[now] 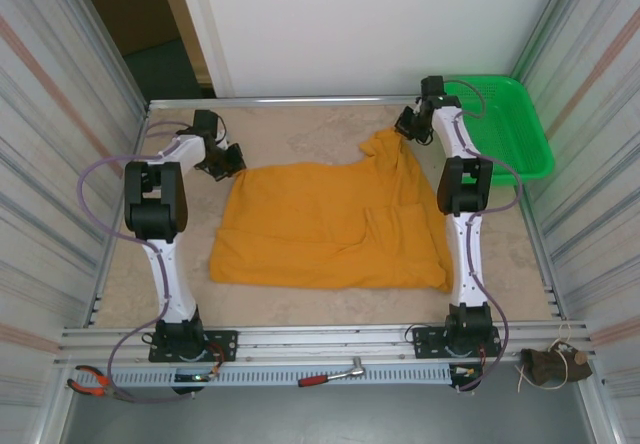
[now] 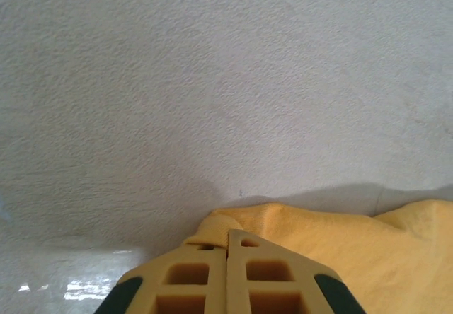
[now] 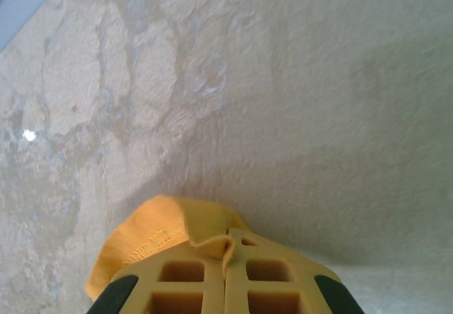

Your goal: Fold the inside-out t-shirt

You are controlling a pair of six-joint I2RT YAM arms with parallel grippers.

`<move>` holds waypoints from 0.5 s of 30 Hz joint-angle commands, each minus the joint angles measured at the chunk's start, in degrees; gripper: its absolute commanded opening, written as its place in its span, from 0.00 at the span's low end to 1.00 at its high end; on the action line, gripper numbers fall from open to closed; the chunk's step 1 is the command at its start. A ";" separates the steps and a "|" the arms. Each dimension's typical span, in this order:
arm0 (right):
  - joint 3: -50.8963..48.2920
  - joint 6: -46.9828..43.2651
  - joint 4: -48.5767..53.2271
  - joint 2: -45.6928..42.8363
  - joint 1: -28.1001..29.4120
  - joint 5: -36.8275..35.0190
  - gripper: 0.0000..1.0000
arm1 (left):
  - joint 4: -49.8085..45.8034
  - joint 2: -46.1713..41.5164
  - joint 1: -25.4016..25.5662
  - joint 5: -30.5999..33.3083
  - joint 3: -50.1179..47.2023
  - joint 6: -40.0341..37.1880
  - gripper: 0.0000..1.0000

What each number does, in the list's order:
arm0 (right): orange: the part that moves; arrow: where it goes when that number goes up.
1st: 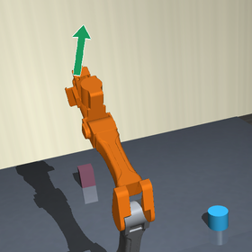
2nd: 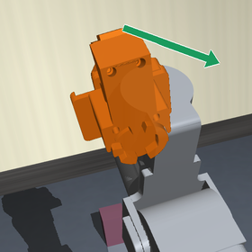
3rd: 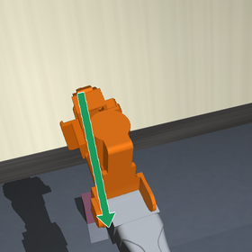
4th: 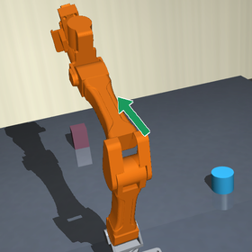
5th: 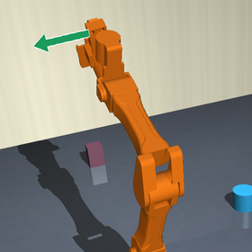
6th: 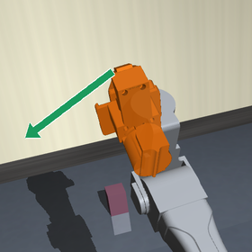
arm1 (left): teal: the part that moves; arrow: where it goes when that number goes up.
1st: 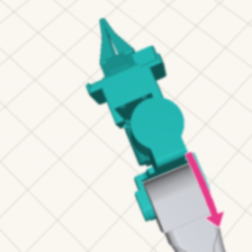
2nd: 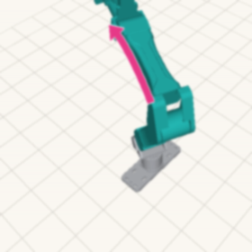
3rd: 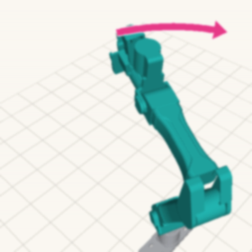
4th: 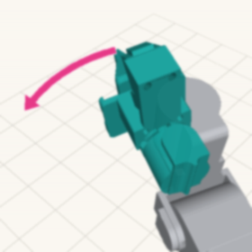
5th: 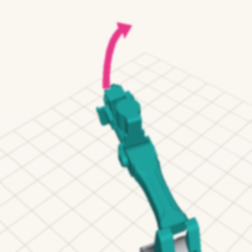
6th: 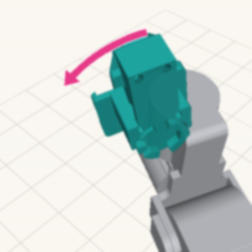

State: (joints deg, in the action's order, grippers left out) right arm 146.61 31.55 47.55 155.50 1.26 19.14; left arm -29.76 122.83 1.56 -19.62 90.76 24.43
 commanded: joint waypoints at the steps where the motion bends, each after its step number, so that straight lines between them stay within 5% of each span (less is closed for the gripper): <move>1: 1.59 1.54 -0.75 -6.08 -1.50 3.37 0.00 | 1.92 -1.83 0.02 -1.13 1.38 0.09 0.00; 6: -1.40 1.16 -1.28 -12.46 -1.87 5.29 0.00 | 4.84 -6.99 -0.39 -0.82 -1.72 1.27 0.00; 15: -21.63 0.35 -8.55 -29.14 -1.85 5.76 0.00 | 14.09 -16.12 -0.68 -1.47 -13.43 3.94 0.00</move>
State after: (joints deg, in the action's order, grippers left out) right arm 129.75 32.38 42.41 130.91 -0.75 23.90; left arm -19.94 109.47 1.43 -20.03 80.27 26.92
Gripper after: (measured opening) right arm 0.051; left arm 0.059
